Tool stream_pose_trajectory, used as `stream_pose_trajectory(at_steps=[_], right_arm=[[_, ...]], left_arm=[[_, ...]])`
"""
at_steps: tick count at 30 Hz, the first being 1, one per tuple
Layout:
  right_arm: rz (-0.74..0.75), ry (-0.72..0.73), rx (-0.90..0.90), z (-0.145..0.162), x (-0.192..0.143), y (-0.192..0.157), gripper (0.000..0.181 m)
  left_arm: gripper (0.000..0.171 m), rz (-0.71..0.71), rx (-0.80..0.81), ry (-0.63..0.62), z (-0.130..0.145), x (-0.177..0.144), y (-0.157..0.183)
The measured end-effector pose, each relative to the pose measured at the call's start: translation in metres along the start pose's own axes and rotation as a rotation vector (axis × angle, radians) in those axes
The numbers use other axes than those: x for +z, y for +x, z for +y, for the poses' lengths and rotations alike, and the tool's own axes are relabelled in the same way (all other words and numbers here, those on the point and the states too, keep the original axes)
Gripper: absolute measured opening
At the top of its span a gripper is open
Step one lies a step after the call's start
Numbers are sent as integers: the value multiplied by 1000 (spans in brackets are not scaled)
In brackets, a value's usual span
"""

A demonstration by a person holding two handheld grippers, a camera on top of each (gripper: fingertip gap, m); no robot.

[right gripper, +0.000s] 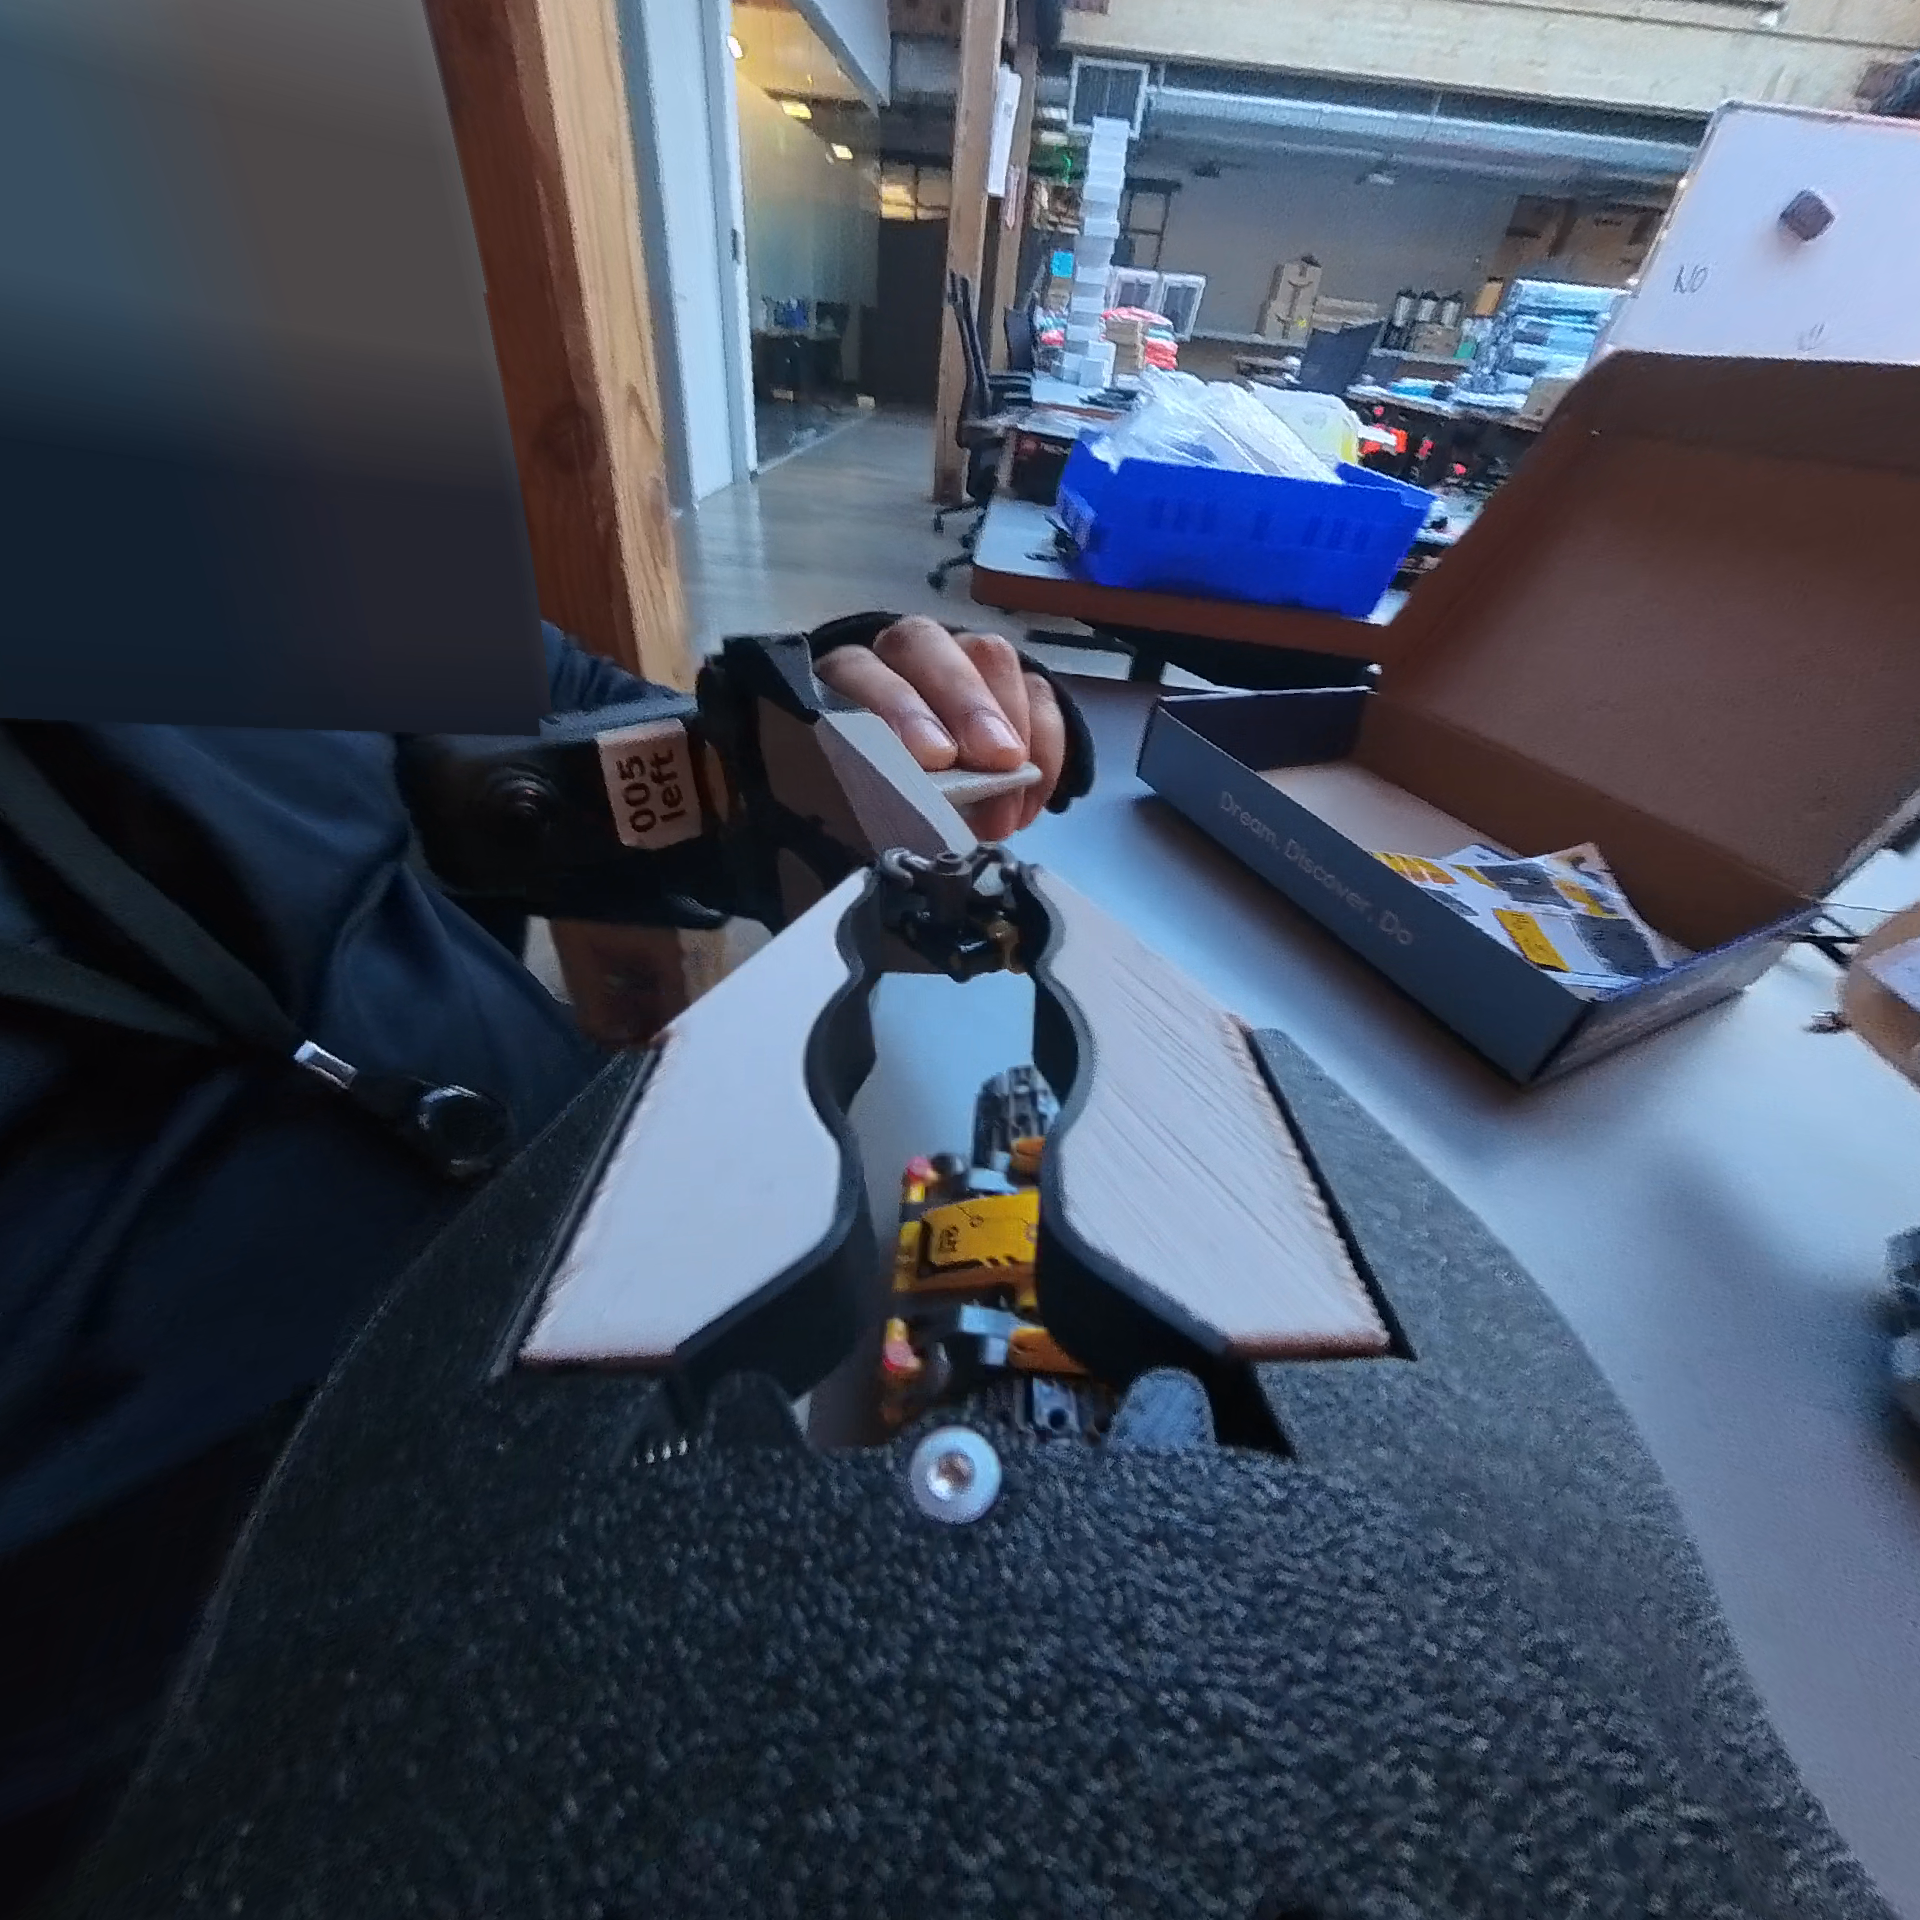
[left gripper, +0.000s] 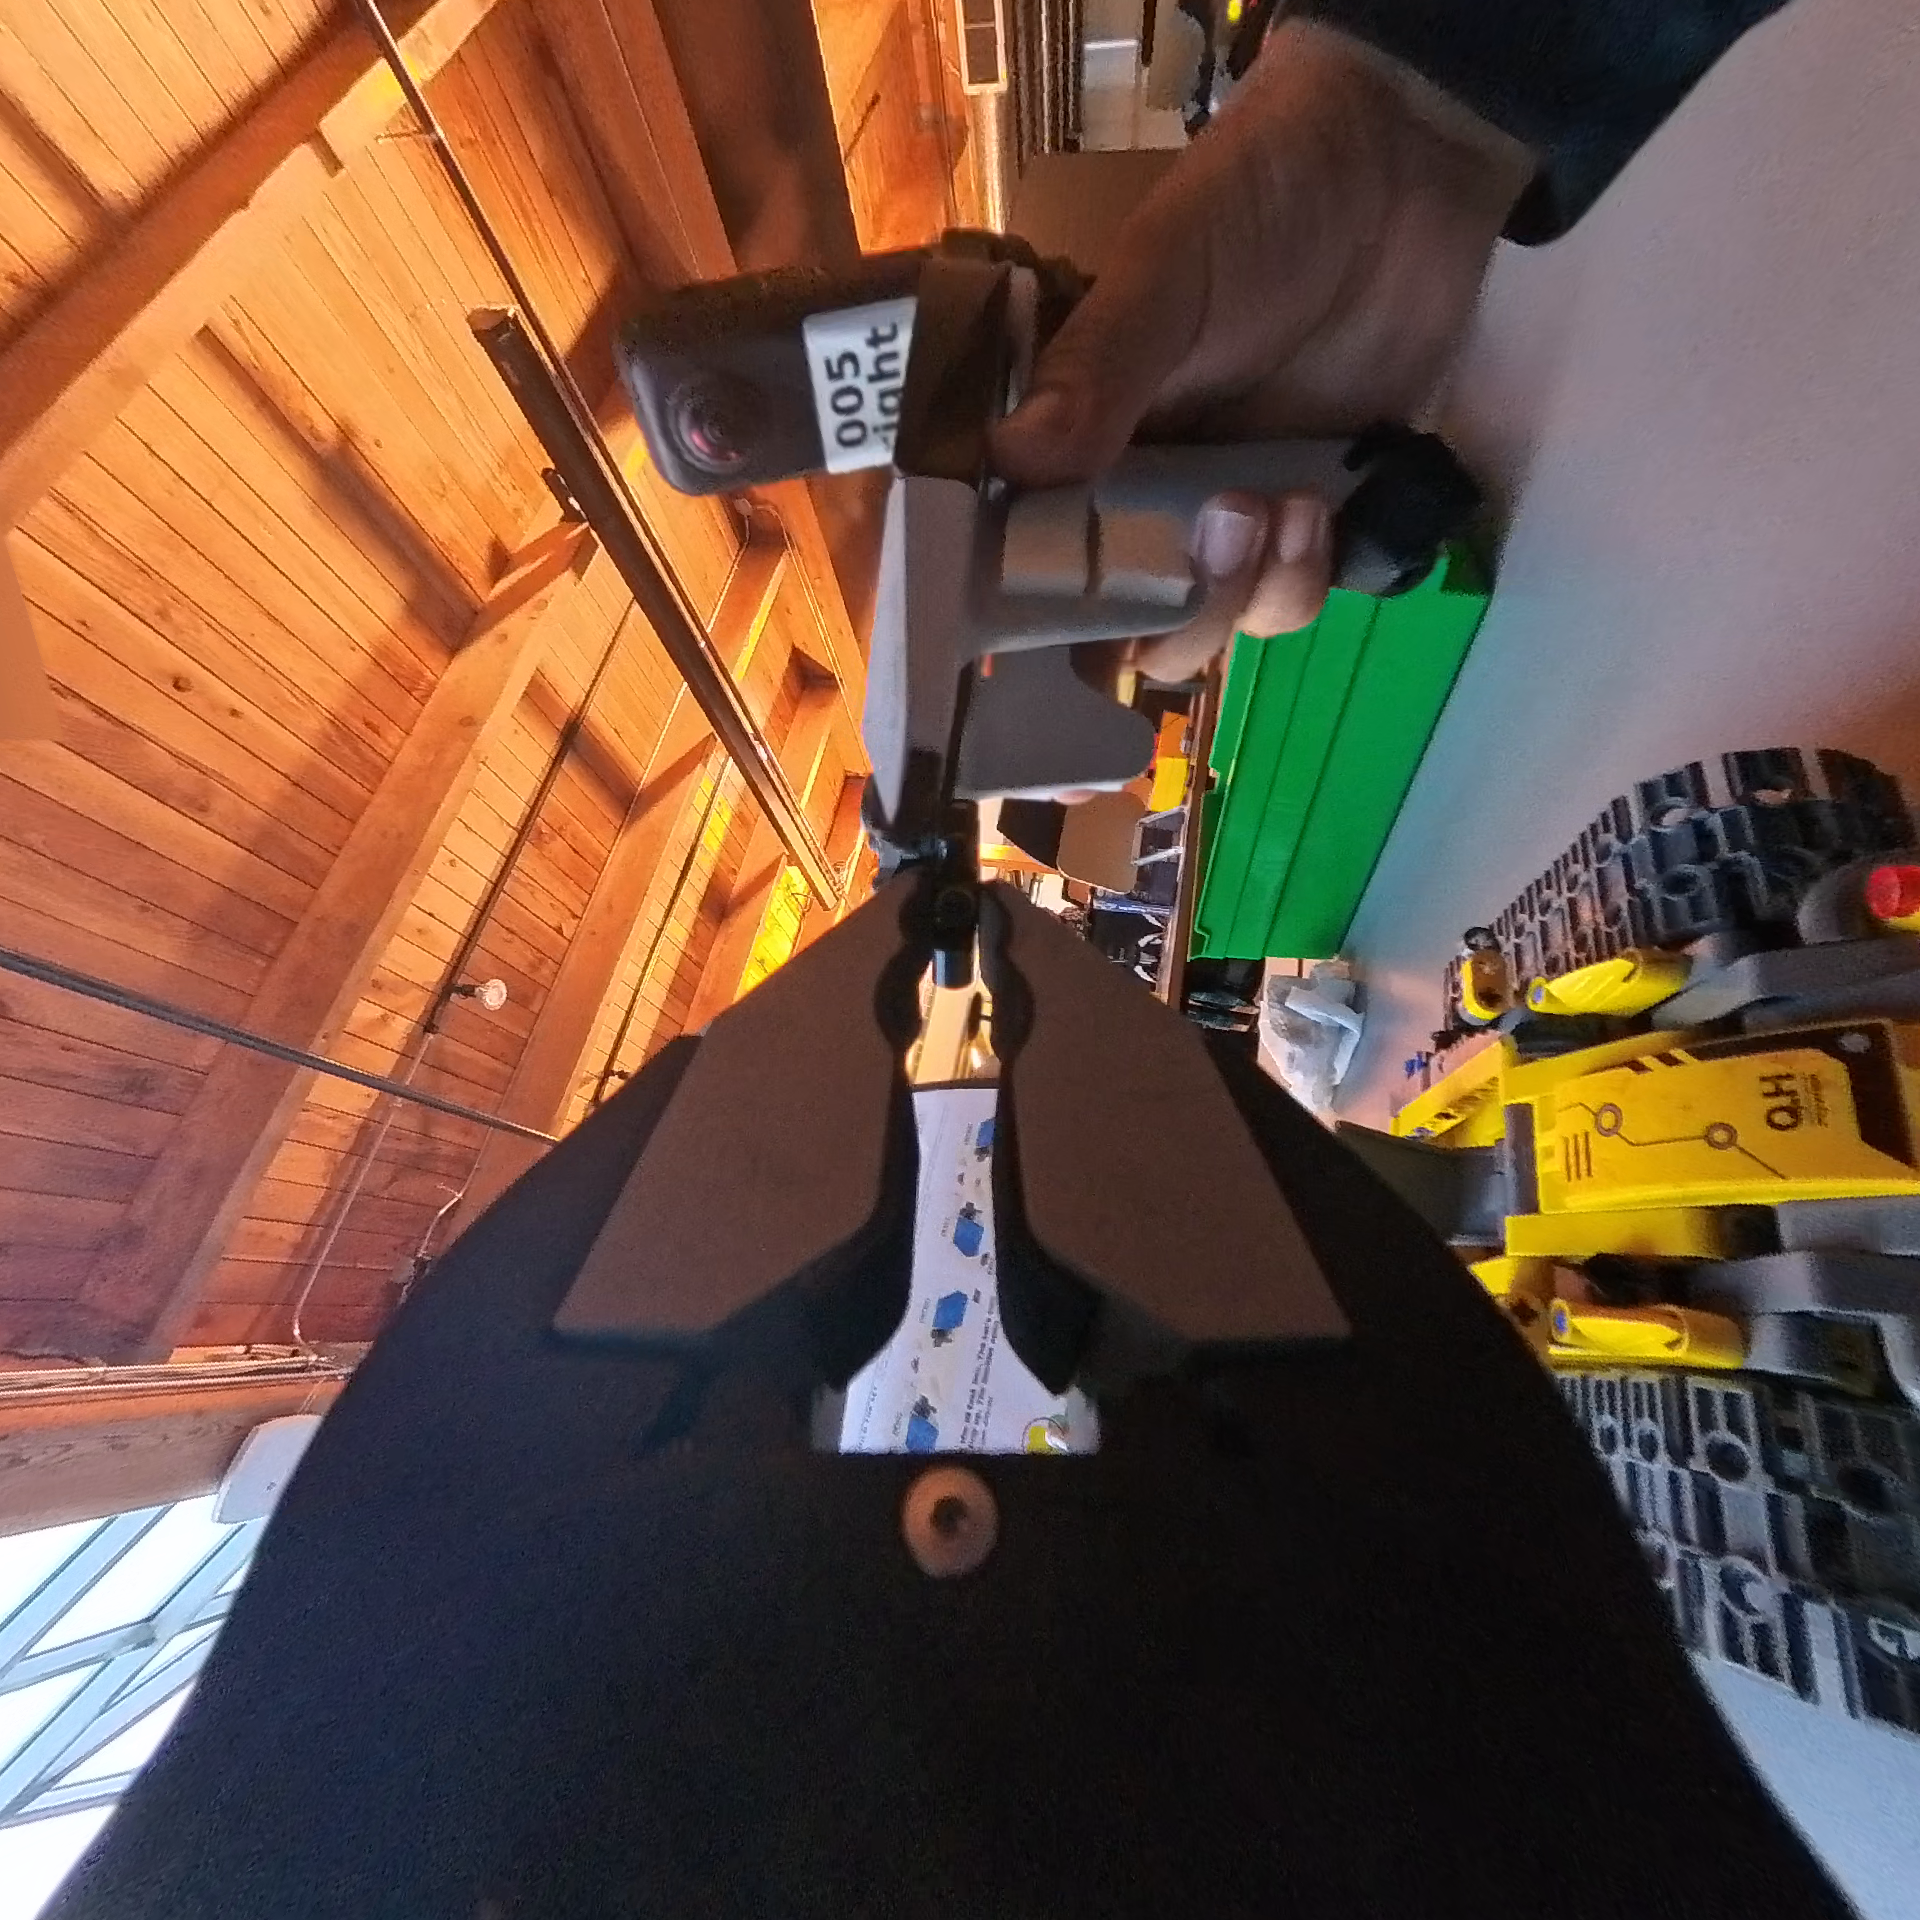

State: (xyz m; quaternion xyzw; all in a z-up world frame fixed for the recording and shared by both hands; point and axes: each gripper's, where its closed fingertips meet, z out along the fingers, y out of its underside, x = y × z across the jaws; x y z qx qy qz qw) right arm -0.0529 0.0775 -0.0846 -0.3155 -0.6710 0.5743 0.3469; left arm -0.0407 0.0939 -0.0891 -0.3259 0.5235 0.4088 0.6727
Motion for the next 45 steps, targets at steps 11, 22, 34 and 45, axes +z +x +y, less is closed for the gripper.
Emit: stream_pose_trajectory(at_steps=[11,22,34,45], right_arm=[[111,37,51,1,4,19,16],[289,367,609,6,-24,102,4],[189,386,747,16,-48,106,6],[522,-275,645,129,-95,133,6]], left_arm=[[4,63,-179,-60,18,5,3],[5,536,-390,-173,-13,17,127],[5,256,-733,-181,45,21,41],[5,282,-706,-207,55,19,48]])
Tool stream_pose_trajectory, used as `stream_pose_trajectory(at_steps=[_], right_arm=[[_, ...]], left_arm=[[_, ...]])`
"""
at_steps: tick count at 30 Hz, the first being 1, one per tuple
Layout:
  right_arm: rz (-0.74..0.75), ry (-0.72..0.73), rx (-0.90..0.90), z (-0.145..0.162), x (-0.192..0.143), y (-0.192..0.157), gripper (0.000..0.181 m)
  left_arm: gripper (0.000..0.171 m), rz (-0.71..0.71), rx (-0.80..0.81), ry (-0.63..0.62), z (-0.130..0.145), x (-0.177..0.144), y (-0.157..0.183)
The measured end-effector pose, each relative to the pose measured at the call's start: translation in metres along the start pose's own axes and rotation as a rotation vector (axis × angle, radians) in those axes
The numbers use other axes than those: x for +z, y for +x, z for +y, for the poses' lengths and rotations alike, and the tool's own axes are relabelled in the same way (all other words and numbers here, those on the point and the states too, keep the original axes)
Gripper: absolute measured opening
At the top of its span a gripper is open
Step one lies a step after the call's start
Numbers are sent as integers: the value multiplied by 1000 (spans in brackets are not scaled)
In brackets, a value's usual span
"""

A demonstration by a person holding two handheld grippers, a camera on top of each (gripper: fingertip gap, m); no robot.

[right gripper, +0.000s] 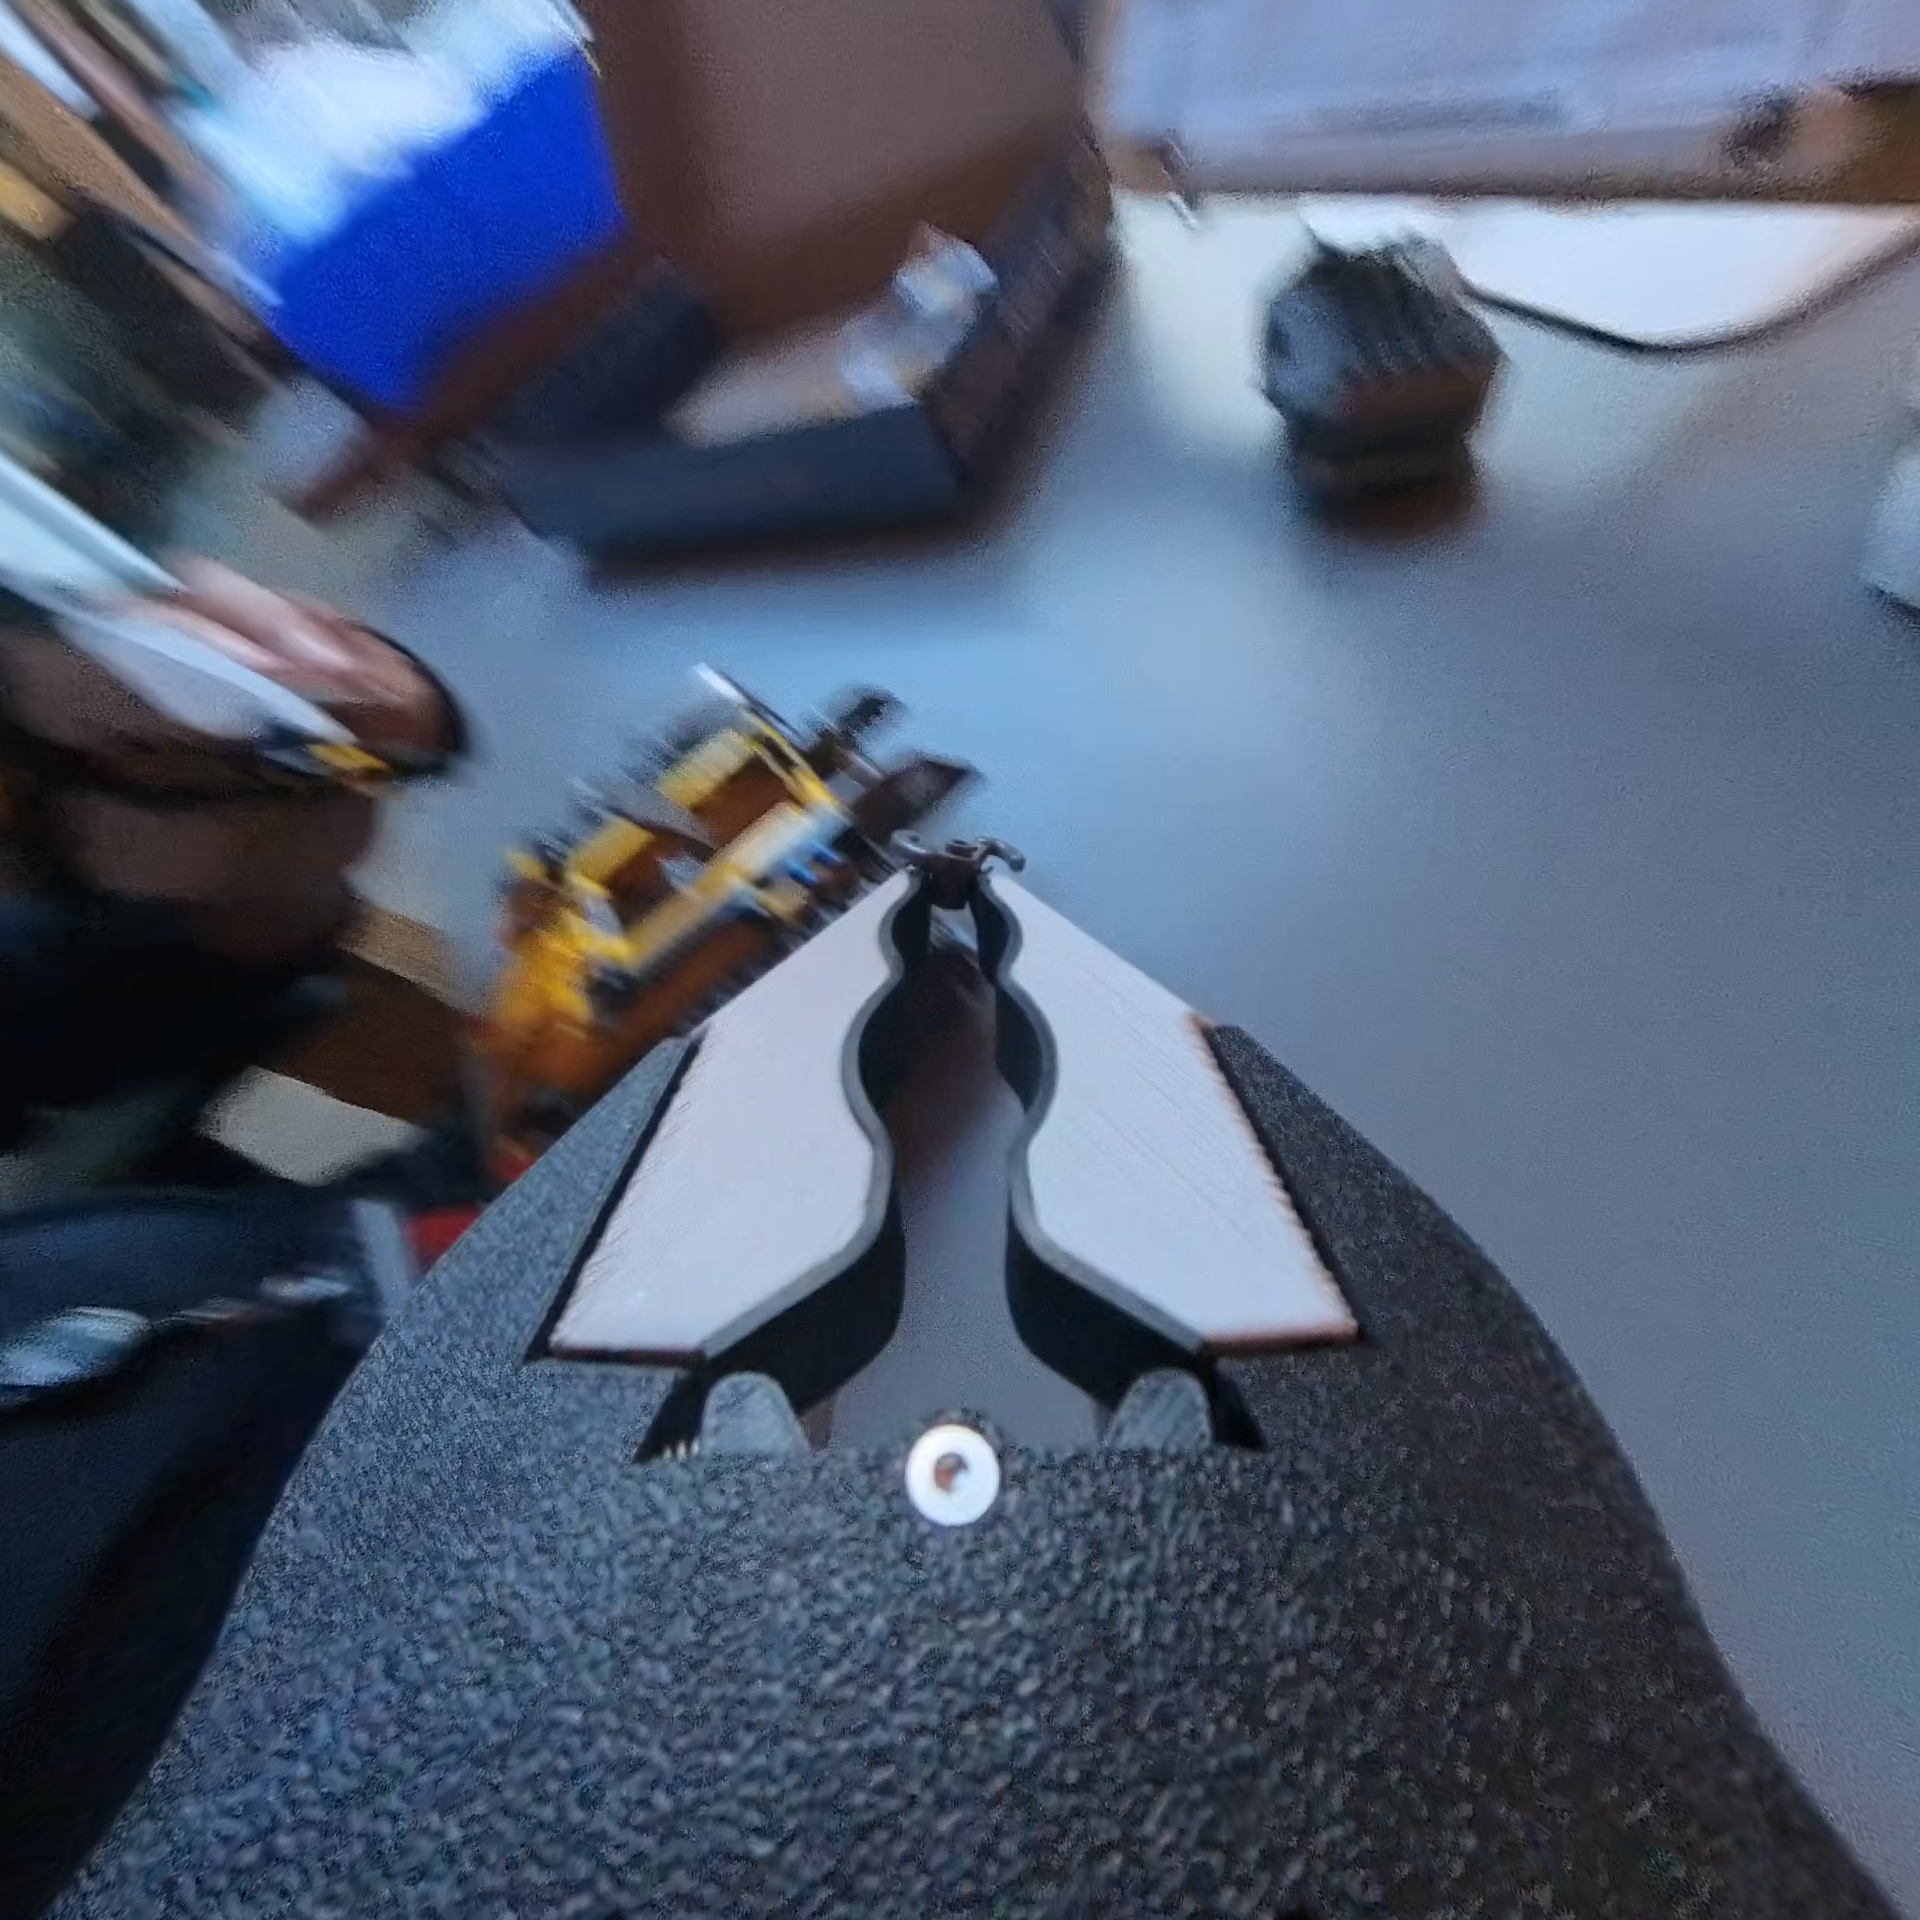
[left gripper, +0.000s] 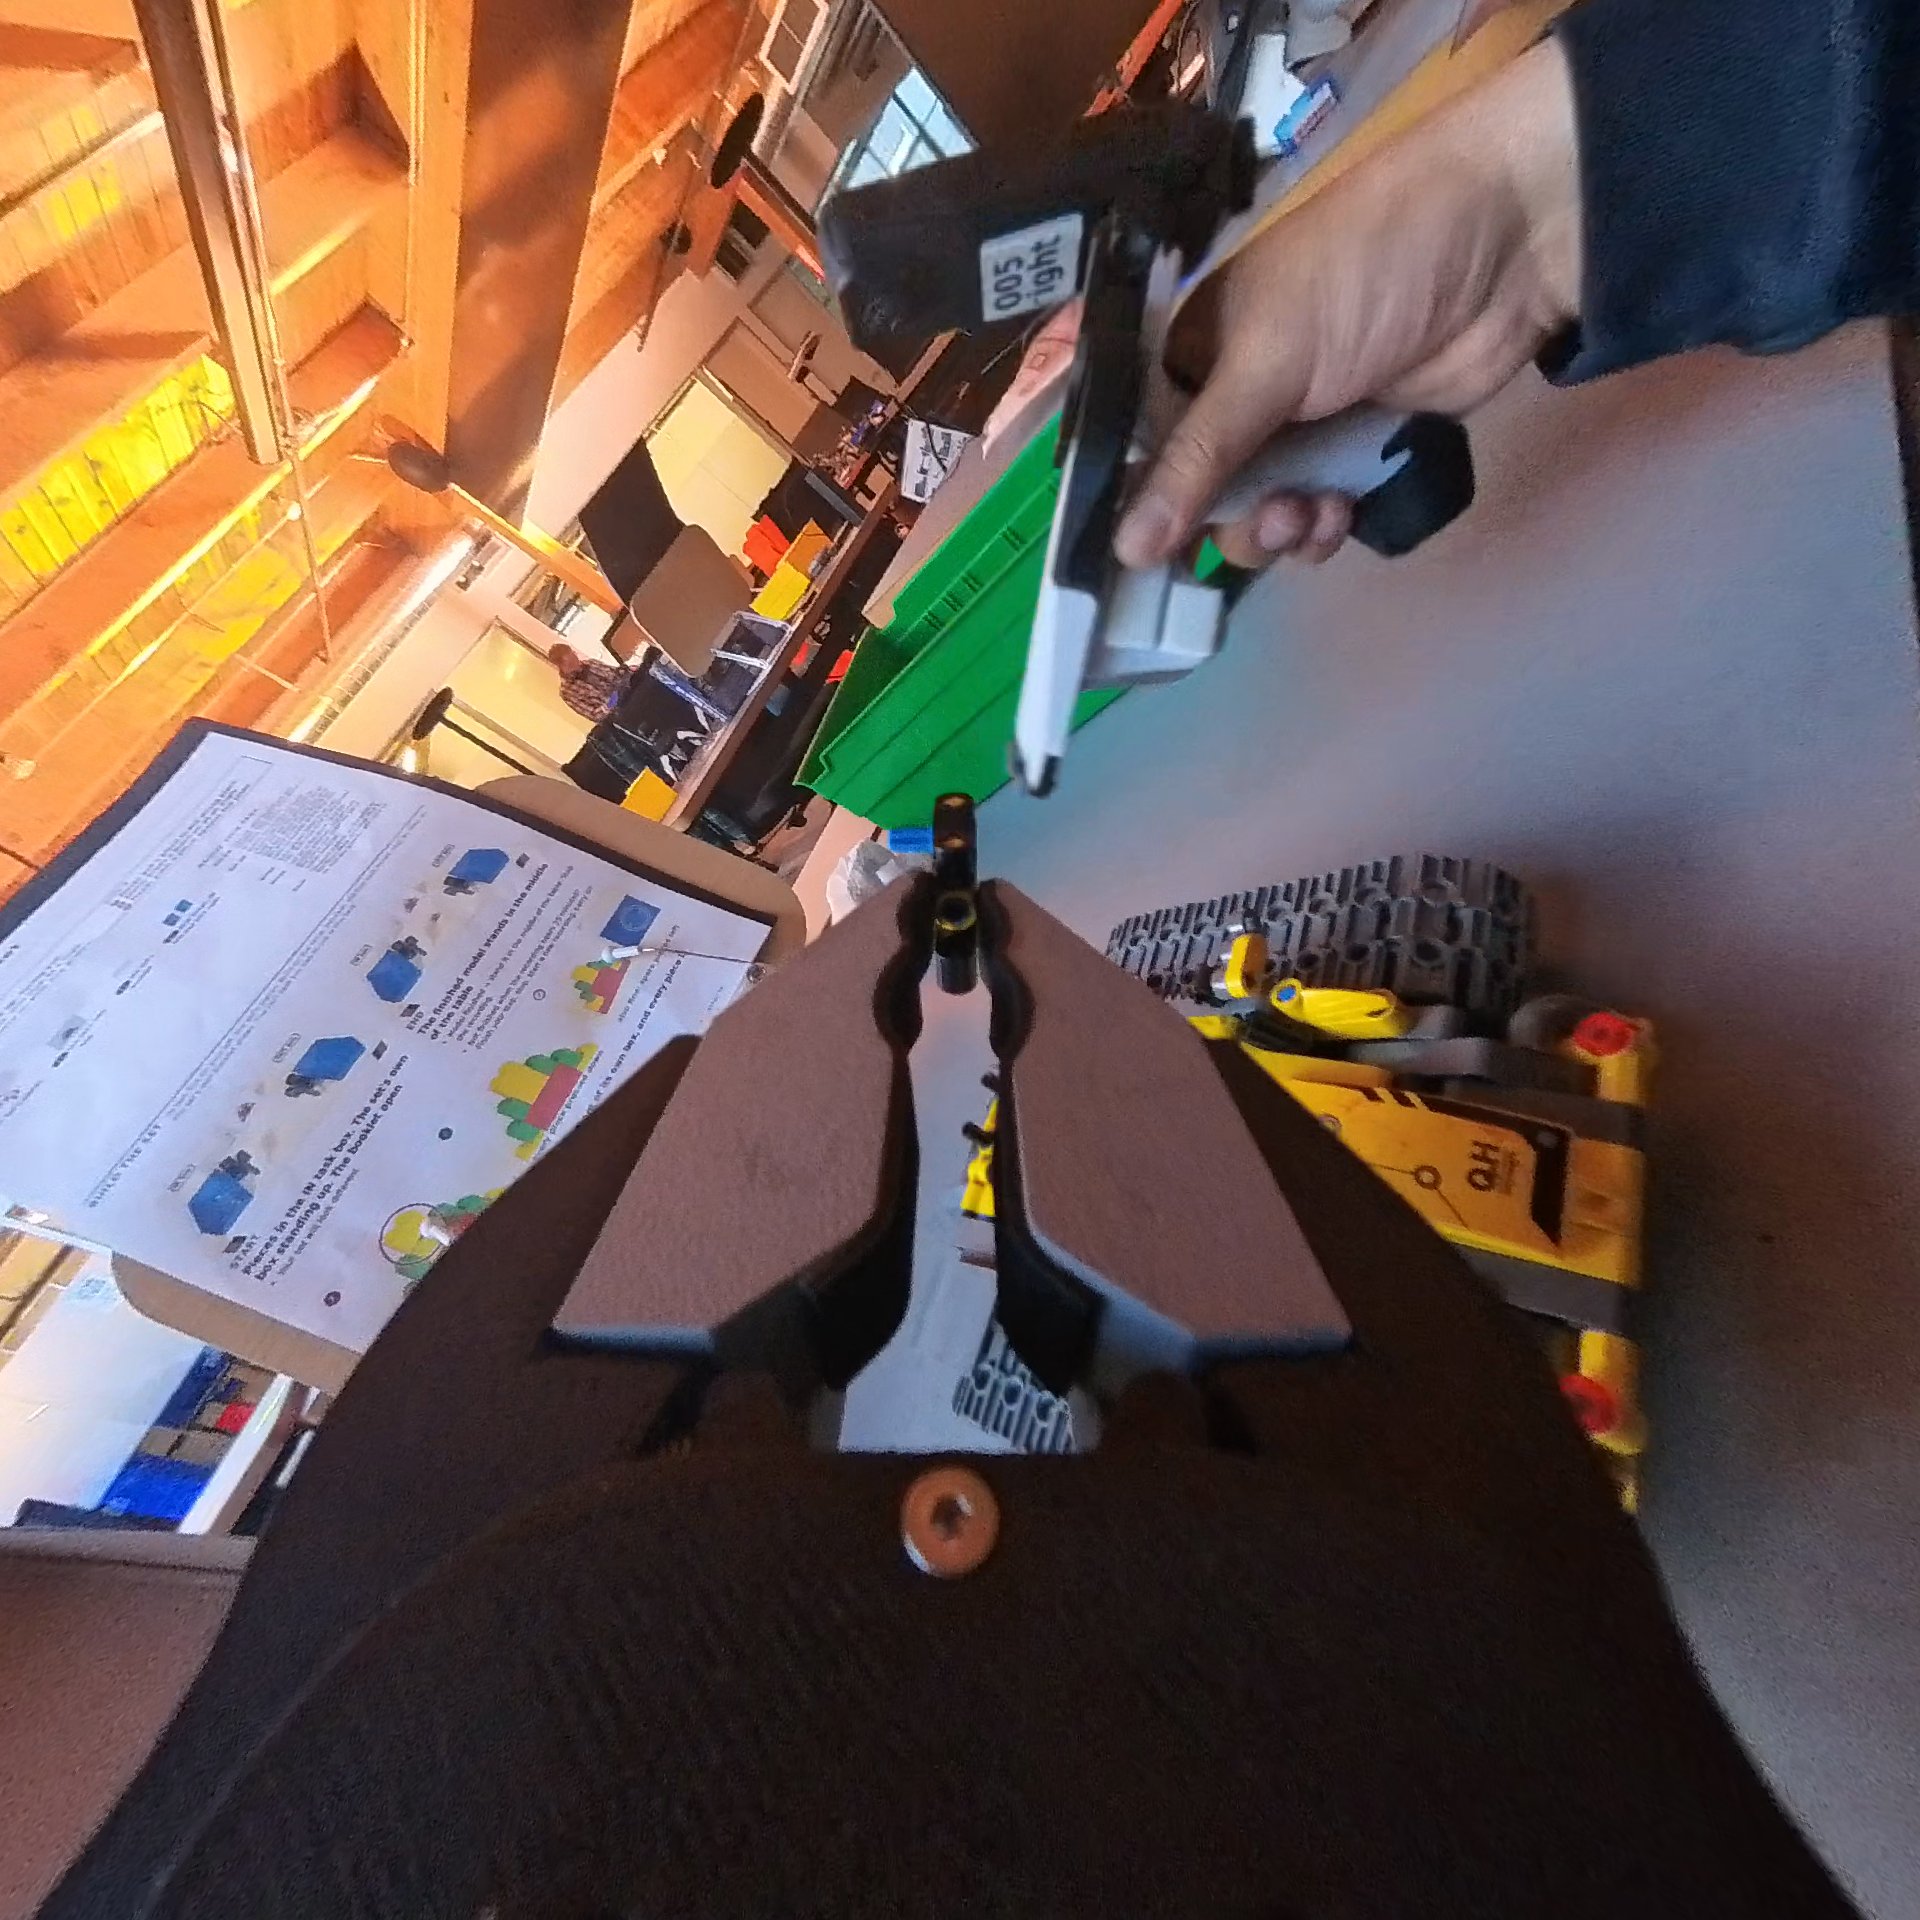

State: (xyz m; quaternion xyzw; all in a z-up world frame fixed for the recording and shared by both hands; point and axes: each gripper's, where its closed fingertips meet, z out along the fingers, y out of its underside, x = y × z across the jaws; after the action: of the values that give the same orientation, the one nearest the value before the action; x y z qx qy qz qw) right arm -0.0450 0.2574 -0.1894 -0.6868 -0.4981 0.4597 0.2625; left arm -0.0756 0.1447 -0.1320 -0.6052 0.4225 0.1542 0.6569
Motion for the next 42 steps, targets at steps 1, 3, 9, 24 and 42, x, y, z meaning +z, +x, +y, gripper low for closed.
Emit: stream_pose_trajectory(at_steps=[1,3,9,24,42], right_arm=[[58,-71,-42,12,1,9,6],[77,-157,-98,26,5,11,10],[133,-260,-124,42,1,26,24],[-289,108,-628,-18,-28,-137,25],[-27,52,-1077,-3,-4,-146,10]], left_arm=[[5,1,10,-4,2,1,1],[4,22,42,-14,5,3,6],[4,101,43,-86,17,9,22],[5,181,-110,62,-12,0,26],[5,147,45,75,-21,-8,23]])
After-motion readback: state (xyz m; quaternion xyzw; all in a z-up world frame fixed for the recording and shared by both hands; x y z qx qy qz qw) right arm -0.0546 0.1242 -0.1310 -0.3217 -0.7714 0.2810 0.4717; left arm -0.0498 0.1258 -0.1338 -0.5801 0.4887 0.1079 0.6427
